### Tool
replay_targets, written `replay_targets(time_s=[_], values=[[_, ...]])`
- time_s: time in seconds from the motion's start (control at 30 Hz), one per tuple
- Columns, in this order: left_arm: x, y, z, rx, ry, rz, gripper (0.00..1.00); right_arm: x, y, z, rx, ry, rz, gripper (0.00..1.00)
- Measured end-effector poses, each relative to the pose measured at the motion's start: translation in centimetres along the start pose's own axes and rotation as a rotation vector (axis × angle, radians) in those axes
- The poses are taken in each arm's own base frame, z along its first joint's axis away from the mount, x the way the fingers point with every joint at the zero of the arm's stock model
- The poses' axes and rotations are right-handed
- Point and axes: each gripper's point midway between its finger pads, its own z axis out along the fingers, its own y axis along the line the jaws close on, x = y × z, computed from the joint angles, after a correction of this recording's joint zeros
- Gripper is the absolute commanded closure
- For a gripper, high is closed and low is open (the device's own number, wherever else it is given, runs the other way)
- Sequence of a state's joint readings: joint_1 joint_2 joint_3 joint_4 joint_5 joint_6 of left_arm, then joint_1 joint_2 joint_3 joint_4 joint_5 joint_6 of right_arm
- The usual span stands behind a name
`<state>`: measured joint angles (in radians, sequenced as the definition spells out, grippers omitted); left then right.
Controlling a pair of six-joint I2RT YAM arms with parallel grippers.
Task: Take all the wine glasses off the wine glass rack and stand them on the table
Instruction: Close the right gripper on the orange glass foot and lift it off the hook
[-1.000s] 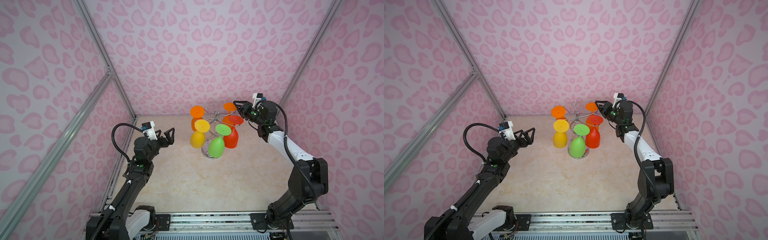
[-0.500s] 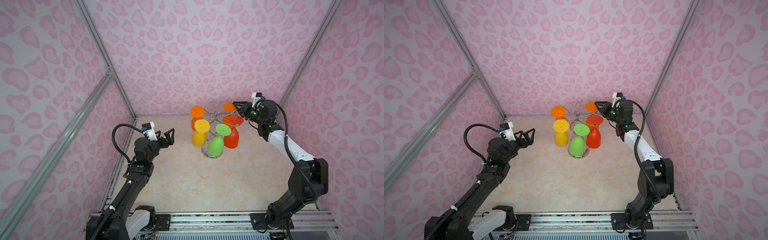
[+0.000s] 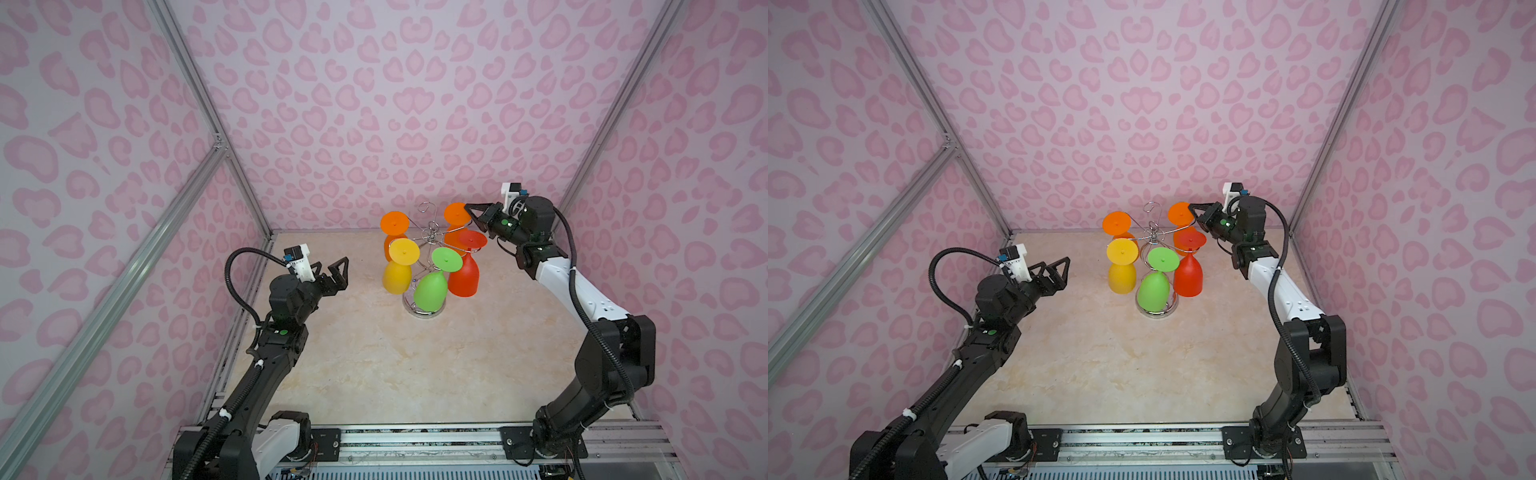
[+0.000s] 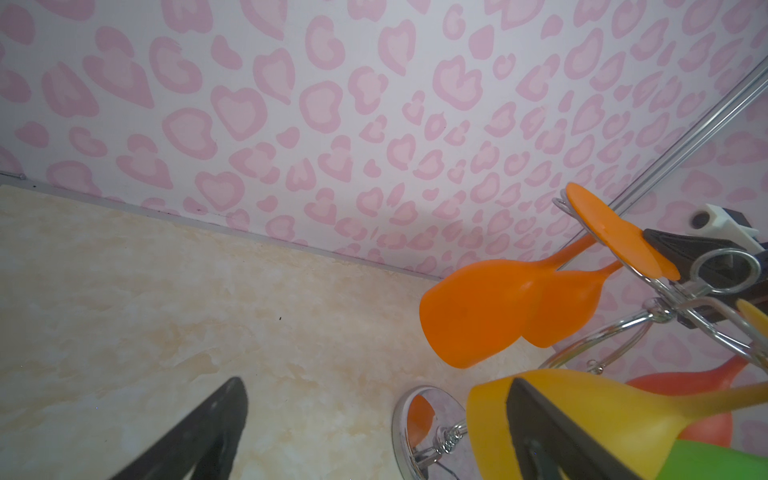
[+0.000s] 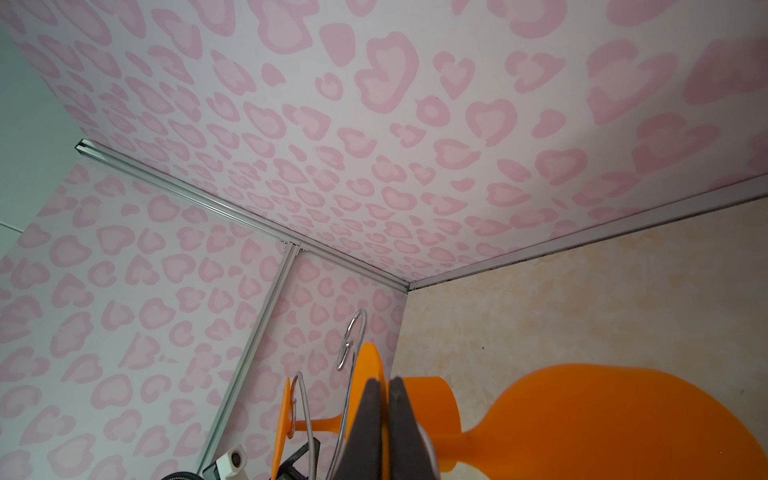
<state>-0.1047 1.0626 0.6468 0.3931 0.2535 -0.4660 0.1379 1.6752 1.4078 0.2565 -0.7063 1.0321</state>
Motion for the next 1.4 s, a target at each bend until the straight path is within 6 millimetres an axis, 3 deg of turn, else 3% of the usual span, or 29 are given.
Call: replay_targets(time_s=[0.77,1.07,1.4], values=[[0.7,0.5,0.4,-0.014,0.019,-0.006,0.01,-1.4,-0.5,-1.3,-0.061,-0.029,0.161,1.0],[0.7,0.6,0.4,-0.017,0.017,-0.005,0.01,-1.3,0.5,-2.6,-0.096,-0.042,0.172,1.0],[0.8,0.6,0.3,-0.018,0.019,-0.005,0.01,-0.4,0.3,-3.2,-0.096,-0.029,0.184,1.0]])
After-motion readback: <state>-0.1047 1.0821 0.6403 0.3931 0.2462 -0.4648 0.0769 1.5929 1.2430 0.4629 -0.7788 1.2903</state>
